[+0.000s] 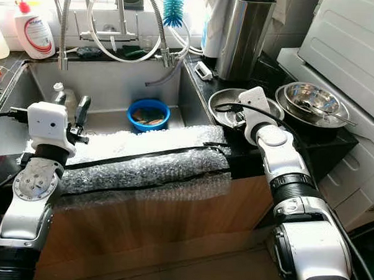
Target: Kitchen organization
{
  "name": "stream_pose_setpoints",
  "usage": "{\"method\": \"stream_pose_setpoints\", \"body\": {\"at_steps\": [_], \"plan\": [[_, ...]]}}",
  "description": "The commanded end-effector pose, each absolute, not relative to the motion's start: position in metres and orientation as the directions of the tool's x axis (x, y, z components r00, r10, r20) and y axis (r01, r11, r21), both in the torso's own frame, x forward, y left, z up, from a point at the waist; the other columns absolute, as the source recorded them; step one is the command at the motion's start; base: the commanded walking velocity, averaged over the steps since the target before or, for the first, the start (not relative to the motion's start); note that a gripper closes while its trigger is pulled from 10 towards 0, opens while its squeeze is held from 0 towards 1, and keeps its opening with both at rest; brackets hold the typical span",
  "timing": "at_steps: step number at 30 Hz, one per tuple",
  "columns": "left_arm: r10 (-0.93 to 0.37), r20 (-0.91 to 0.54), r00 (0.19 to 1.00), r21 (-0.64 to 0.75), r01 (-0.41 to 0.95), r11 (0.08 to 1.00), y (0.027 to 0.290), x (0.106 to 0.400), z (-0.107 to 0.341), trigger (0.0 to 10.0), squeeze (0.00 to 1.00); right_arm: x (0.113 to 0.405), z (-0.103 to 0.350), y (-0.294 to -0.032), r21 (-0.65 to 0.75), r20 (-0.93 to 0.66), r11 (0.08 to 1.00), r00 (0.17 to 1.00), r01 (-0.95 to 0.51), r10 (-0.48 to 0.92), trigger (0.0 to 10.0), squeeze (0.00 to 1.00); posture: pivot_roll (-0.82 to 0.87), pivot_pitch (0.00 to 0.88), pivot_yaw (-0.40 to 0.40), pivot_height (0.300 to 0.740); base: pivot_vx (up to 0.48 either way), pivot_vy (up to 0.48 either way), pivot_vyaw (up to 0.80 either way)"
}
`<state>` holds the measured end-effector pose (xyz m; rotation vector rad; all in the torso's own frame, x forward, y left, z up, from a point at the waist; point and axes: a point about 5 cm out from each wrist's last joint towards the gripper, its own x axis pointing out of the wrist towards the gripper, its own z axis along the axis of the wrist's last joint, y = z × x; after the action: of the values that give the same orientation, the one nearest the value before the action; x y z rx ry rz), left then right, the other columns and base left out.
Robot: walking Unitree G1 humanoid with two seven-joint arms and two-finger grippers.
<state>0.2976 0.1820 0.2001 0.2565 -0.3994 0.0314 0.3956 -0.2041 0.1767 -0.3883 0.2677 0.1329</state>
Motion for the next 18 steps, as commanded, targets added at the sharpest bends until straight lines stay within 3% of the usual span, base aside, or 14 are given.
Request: {"method": "stream_pose_setpoints", "body": {"at_steps": [1, 18], "plan": [[-0.028, 0.38, 0.924, 0.242, -0.07, 0.968, 0.182, 0.301, 0.202, 10.0, 0.0, 0.398, 0.184, -0.204, -0.359, -0.256, 0.919, 0.964, -0.162, 0.07, 0.0, 0.0, 0.01, 0.0, -0.037, 0.74, 0.0, 0.0, 0.0], [0.006, 0.418, 0.909, 0.201, -0.098, 0.975, 0.182, 0.299, 0.209, 10.0, 0.0, 0.393, 0.213, -0.179, -0.291, -0.01, 0.949, 0.993, -0.119, 0.121, 0.0, 0.0, 0.02, 0.0, -0.044, 0.74, 0.0, 0.0, 0.0]]}}
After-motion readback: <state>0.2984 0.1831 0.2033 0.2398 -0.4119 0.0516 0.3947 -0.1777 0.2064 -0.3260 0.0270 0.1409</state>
